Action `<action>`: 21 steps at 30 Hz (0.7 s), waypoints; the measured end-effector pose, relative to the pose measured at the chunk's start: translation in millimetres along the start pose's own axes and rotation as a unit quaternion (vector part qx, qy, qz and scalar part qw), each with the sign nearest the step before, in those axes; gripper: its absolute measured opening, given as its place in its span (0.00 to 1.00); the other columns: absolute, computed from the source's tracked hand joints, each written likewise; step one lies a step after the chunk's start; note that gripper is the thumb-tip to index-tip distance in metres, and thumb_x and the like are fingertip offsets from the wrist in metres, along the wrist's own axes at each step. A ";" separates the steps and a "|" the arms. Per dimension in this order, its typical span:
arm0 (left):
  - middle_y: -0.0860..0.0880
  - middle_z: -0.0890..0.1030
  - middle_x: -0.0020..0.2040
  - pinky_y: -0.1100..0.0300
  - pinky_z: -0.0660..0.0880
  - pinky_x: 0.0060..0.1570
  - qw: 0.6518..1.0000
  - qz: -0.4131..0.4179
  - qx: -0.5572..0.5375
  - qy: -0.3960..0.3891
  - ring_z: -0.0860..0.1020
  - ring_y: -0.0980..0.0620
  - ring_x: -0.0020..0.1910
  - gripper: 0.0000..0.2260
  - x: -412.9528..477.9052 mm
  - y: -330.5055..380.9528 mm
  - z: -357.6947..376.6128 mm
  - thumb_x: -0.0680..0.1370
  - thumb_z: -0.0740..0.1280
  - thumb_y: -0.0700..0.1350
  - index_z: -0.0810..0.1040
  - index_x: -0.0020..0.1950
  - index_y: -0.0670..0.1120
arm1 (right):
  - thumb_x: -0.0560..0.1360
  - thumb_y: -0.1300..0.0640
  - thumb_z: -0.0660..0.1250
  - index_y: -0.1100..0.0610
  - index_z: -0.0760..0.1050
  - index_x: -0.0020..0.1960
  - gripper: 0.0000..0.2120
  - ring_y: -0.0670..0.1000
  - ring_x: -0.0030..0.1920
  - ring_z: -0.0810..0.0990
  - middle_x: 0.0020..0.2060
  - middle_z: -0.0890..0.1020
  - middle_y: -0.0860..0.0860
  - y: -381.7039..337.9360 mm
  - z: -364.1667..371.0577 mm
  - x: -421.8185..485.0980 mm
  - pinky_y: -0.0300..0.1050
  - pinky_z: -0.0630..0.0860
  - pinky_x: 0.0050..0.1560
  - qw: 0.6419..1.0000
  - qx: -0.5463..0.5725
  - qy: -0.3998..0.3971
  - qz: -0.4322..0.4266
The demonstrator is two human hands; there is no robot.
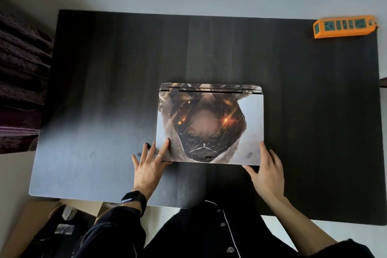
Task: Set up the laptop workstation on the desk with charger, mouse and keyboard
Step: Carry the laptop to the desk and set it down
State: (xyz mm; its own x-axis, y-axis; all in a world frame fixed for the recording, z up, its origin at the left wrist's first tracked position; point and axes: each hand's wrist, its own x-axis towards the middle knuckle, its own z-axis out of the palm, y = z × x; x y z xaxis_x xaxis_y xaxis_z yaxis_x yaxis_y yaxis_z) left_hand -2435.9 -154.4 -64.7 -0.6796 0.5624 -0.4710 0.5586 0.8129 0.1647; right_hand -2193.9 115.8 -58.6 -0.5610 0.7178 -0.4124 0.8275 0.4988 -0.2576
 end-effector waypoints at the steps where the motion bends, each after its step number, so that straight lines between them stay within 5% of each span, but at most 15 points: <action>1: 0.47 0.69 0.73 0.25 0.65 0.59 1.000 0.001 -0.001 0.000 0.64 0.37 0.74 0.36 6.4 1.3 -3.1 0.77 0.66 0.58 0.49 0.79 0.64 | 0.67 0.44 0.79 0.55 0.60 0.78 0.47 0.63 0.71 0.71 0.70 0.75 0.58 -1.3 -1.9 5.5 0.67 0.76 0.63 1.000 0.004 0.002 0.002; 8: 0.48 0.65 0.76 0.26 0.59 0.67 1.000 -0.005 -0.012 0.008 0.58 0.42 0.77 0.34 69.2 12.8 -34.5 0.79 0.60 0.60 0.41 0.78 0.66 | 0.69 0.42 0.78 0.53 0.58 0.80 0.47 0.59 0.75 0.68 0.72 0.74 0.56 -21.1 -31.5 72.5 0.61 0.75 0.66 1.000 0.014 0.013 0.005; 15: 0.51 0.73 0.69 0.27 0.60 0.66 0.999 -0.033 0.006 0.012 0.56 0.42 0.78 0.35 137.0 32.2 -70.1 0.79 0.62 0.60 0.41 0.77 0.67 | 0.70 0.41 0.76 0.49 0.52 0.81 0.49 0.55 0.76 0.66 0.75 0.70 0.52 -41.2 -55.9 140.0 0.54 0.76 0.65 1.000 0.014 0.010 0.026; 21: 0.51 0.69 0.71 0.26 0.59 0.65 0.998 -0.056 0.020 0.024 0.54 0.40 0.78 0.35 149.4 43.3 -77.3 0.81 0.59 0.59 0.35 0.76 0.67 | 0.70 0.41 0.76 0.50 0.52 0.81 0.49 0.54 0.75 0.67 0.75 0.69 0.50 -49.1 -59.6 156.7 0.50 0.76 0.63 0.999 0.011 0.027 0.012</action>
State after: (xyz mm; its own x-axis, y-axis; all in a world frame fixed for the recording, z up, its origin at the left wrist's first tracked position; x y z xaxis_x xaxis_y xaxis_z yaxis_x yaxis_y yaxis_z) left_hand -2550.0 -23.4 -61.0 -0.7603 0.4762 -0.4418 0.4963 0.8647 0.0780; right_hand -2323.7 232.7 -58.5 -0.5408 0.7551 -0.3705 0.8407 0.4708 -0.2675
